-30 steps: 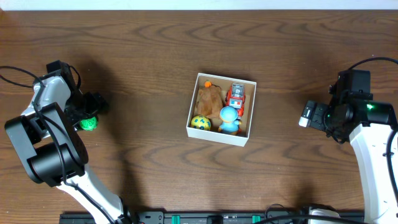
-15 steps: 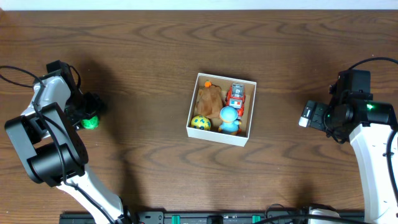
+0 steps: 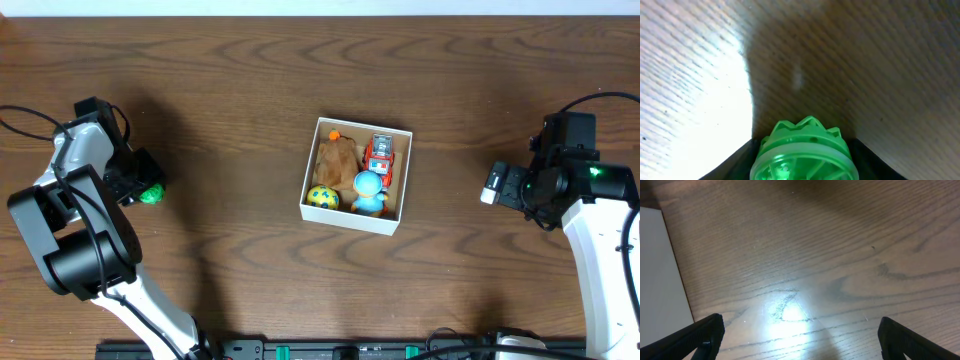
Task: Pack container
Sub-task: 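Lower the left gripper and grasp the green spiky ball, then carry the green ball into the box and open the left gripper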
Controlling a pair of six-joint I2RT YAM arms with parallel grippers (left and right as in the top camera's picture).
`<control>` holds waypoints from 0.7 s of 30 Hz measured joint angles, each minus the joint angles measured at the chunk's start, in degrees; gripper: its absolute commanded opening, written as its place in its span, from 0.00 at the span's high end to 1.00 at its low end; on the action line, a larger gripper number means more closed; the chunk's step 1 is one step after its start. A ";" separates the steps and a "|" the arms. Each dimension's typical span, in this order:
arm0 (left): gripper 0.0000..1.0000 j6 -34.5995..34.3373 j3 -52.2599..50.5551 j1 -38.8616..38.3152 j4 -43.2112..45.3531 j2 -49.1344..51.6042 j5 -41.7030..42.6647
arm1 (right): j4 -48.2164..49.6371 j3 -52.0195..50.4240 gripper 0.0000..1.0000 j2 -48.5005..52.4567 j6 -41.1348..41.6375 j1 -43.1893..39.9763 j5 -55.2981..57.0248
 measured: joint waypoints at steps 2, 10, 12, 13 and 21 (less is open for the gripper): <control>0.61 0.04 0.00 0.00 -0.02 0.00 0.00 | 0.04 0.00 0.01 0.00 0.00 0.00 0.00; 0.68 0.04 0.15 -0.24 -2.05 -0.11 0.50 | 0.07 0.00 0.01 0.00 0.00 0.00 0.00; 0.68 0.04 0.42 -0.66 -3.78 -0.24 0.76 | 0.09 0.00 0.01 0.00 0.00 0.00 0.00; 0.69 0.04 0.76 -1.05 -4.61 -0.61 0.87 | 0.11 0.00 0.01 0.00 0.00 0.00 0.00; 0.70 1.14 4.63 -10.60 -9.20 -16.61 2.58 | 0.48 -0.02 0.01 0.00 0.00 0.00 0.00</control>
